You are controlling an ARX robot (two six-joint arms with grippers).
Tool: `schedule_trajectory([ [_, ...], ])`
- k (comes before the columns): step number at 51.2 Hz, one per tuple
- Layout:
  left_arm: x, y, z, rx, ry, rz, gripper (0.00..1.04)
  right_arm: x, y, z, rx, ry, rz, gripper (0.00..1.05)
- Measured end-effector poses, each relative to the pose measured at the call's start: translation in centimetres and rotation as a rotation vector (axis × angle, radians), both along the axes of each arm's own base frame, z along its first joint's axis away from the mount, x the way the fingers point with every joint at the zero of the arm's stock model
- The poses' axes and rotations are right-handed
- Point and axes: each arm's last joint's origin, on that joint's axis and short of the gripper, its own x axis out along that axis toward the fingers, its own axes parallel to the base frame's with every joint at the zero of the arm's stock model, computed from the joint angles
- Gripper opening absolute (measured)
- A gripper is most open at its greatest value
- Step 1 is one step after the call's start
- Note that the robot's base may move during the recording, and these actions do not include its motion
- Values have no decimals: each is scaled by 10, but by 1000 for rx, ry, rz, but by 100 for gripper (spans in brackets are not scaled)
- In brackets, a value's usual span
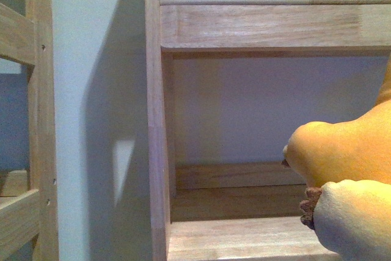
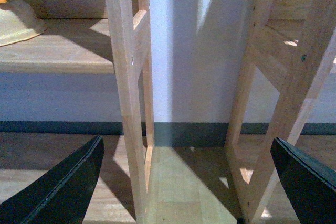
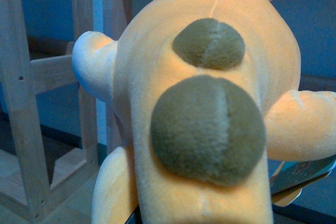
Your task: Put away toys
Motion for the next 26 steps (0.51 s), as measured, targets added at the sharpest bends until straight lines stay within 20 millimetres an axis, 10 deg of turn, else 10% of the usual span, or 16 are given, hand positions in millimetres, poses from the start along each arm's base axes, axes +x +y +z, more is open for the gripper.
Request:
schedule_trajectory([
  [26,0,0,0,0,0,0,98,2,0,6,-43,45,13,7],
])
